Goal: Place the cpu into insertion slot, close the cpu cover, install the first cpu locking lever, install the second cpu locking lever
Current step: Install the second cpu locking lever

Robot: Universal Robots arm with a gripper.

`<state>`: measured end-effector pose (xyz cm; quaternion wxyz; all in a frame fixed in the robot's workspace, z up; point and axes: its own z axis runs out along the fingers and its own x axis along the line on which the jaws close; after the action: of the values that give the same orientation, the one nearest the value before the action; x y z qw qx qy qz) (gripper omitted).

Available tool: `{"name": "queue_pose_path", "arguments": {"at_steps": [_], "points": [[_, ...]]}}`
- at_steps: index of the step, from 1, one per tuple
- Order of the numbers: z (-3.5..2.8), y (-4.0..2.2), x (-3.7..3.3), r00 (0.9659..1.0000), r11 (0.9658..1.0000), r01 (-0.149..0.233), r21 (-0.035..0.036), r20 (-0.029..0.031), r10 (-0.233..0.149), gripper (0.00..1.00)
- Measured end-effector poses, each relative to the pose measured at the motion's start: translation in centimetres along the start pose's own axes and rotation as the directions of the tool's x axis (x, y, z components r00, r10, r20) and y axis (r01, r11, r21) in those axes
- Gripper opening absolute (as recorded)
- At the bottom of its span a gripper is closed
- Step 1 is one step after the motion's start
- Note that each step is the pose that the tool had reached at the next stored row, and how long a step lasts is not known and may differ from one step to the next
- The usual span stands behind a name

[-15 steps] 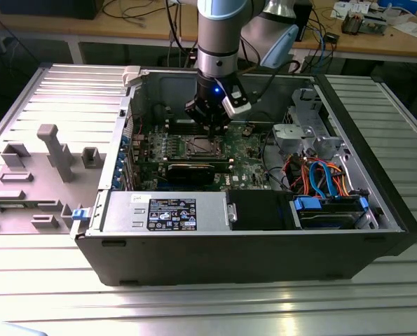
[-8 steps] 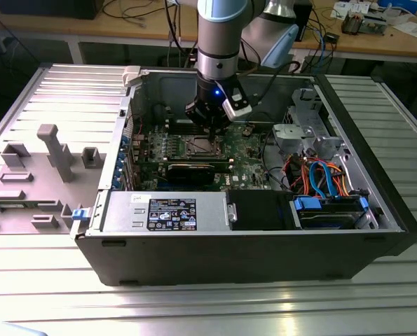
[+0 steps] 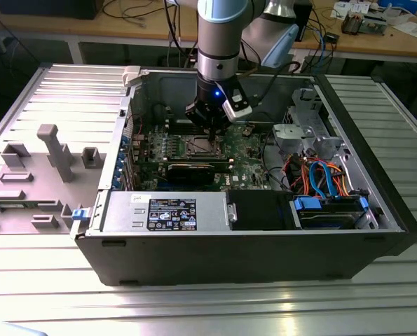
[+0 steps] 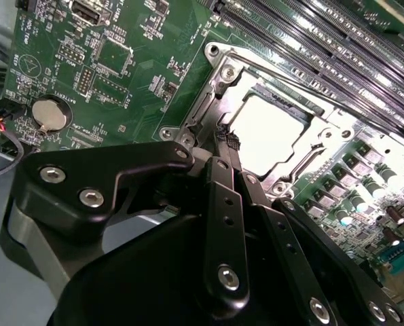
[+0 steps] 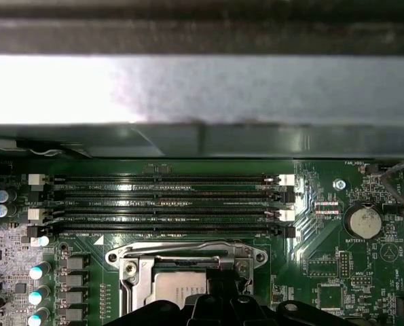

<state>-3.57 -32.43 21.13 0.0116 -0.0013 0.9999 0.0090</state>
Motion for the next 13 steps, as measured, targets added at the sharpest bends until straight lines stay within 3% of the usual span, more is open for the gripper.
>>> {"name": "queue_pose_path", "arguments": {"at_steps": [10, 13], "points": [[-0.04, -0.03, 0.0, 1.0, 1.0, 0.0, 0.0002, -0.0001, 0.0, 0.11], [-0.96, -0.01, -0.02, 1.0, 1.0, 0.0, 0.0001, 0.0, 0.0, 0.11]]}}
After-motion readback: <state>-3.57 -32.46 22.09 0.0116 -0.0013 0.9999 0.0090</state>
